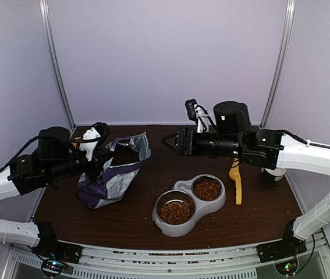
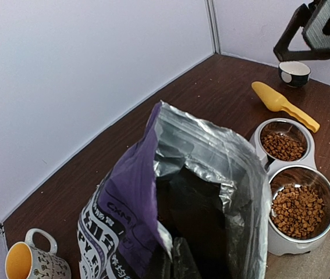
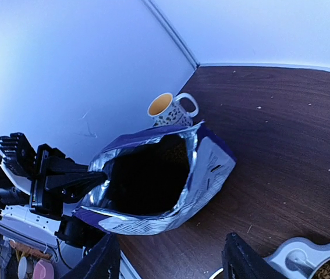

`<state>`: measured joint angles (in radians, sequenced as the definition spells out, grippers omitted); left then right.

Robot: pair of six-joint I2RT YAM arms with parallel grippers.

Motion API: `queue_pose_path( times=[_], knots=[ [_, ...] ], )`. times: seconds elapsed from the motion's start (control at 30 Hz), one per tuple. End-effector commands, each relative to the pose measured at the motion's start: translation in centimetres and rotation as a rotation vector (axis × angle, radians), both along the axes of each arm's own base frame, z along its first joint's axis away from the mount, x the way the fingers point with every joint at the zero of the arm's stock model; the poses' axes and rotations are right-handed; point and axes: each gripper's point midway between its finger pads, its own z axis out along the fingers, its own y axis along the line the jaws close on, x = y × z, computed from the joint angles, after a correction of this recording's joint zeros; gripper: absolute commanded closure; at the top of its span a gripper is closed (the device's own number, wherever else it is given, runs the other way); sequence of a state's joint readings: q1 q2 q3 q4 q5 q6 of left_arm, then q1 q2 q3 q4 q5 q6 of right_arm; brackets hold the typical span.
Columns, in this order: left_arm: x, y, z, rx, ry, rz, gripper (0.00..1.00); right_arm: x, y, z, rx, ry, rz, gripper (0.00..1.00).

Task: Serve the pet food
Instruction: Adjust the pet food bag at the center of the board.

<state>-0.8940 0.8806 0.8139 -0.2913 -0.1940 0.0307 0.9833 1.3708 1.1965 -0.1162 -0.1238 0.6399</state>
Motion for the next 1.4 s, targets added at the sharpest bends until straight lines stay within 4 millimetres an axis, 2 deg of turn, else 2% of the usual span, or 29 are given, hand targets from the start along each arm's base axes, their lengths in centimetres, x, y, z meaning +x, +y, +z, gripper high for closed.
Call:
queue_pose_path(
  times=[0.0,0.2,0.43,0.8,0.97,1.17,1.27,1.37],
  knots=[
    [0.0,-0.3,3.9,-0.075,-0.083,-0.017,1.00,0.1,3.0,-1.3,-0.079,0.026,0.041,0.47],
    [-0.2,-0.2,4.2,-0.079,-0.090,-0.023,1.00,0.0,6.4,-3.7,-0.164,0.077,0.089,0.60],
    [-0.2,-0.4,4.1,-0.076,-0.087,-0.032,1.00,1.0,7.7,-4.8,-0.194,0.100,0.062,0.69],
    [-0.5,-0.4,4.4,-0.087,-0.090,-0.044,1.00,3.0,7.7,-5.3,-0.267,0.072,-0.022,0.82],
    [-0.6,-0.4,4.5,-0.090,-0.091,-0.046,1.00,3.3,7.9,-5.4,-0.274,0.067,-0.025,0.89],
    [-0.7,-0.4,4.6,-0.093,-0.091,-0.052,1.00,3.6,7.8,-5.9,-0.306,0.068,-0.039,0.93],
    [-0.7,-0.5,4.6,-0.096,-0.089,-0.058,1.00,3.5,8.0,-5.8,-0.300,0.071,-0.031,0.99],
    [-0.8,-0.5,4.8,-0.097,-0.089,-0.060,1.00,3.2,8.0,-5.2,-0.286,0.072,-0.025,1.00]
  ],
)
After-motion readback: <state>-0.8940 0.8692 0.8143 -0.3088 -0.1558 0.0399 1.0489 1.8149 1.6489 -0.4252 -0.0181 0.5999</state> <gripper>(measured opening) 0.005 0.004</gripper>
